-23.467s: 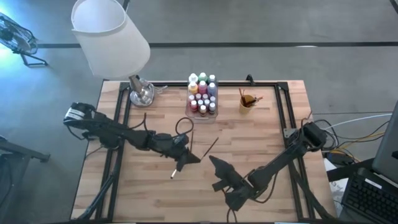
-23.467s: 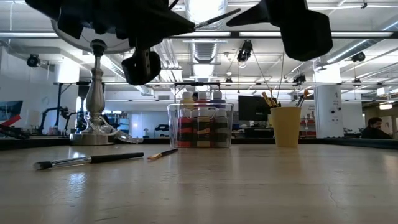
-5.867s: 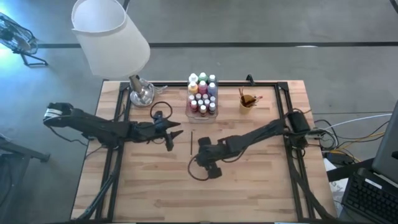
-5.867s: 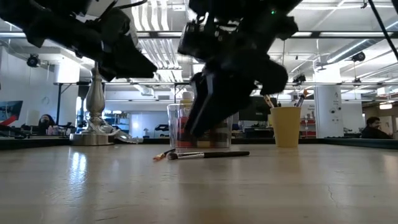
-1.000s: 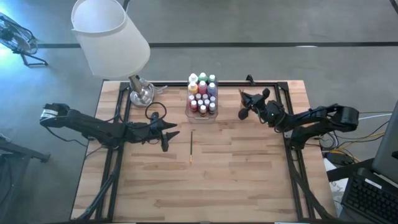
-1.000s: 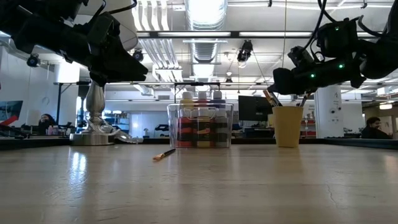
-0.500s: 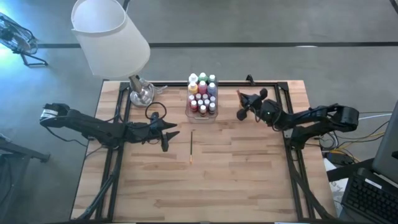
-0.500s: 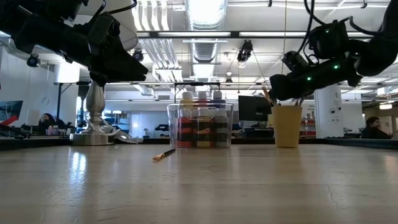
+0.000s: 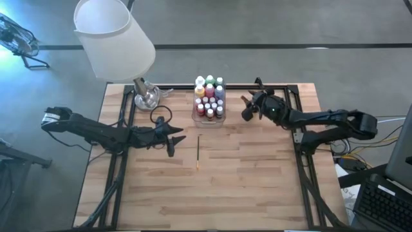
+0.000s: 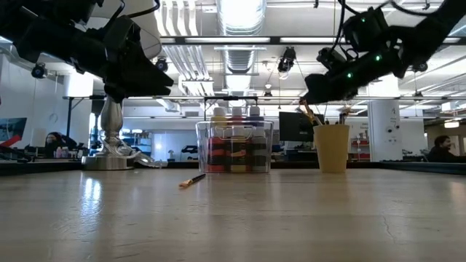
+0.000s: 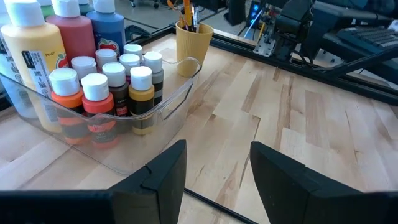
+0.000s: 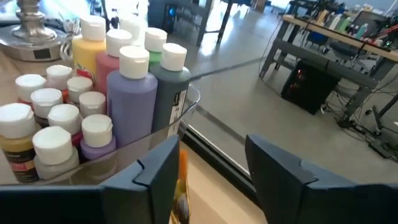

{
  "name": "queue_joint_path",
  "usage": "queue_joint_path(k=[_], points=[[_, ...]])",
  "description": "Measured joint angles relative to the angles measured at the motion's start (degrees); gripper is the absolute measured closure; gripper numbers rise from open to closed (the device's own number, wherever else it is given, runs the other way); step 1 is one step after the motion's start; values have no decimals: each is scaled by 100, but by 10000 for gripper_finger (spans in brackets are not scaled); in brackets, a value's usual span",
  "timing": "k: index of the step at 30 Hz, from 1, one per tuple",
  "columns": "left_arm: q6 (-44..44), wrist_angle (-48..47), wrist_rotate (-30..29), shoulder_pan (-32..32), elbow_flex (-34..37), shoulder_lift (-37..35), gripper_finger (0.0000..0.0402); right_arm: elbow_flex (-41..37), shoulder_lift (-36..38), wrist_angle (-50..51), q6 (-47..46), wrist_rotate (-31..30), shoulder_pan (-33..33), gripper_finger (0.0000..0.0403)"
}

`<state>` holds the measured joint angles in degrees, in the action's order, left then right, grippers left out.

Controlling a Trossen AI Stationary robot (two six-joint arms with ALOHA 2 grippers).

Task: Pick & Place Paint Supplies
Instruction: Put the gold paint brush into the cup

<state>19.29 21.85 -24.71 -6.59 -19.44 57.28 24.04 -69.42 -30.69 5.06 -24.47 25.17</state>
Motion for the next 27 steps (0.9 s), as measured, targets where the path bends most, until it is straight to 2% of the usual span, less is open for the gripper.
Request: queue_joint_path(k=[7,13,17,23,27], points=[[295,0,0,0,0,2,220,841,825,2096,139,27,-171,207],[445,-64,244,0,0,2,220,1489,1541,3387,288,17,-650,220],[523,-309,448,-113,-79,35,223,1826,1949,4098,288,-270,-1097,228],[521,-472,-394,-890,-440,490,251,1946,2370,4579,283,-917,-1769,229],[561,-494,-614,-1513,-815,996,273,1929,2485,4724,141,-1242,-2060,221]])
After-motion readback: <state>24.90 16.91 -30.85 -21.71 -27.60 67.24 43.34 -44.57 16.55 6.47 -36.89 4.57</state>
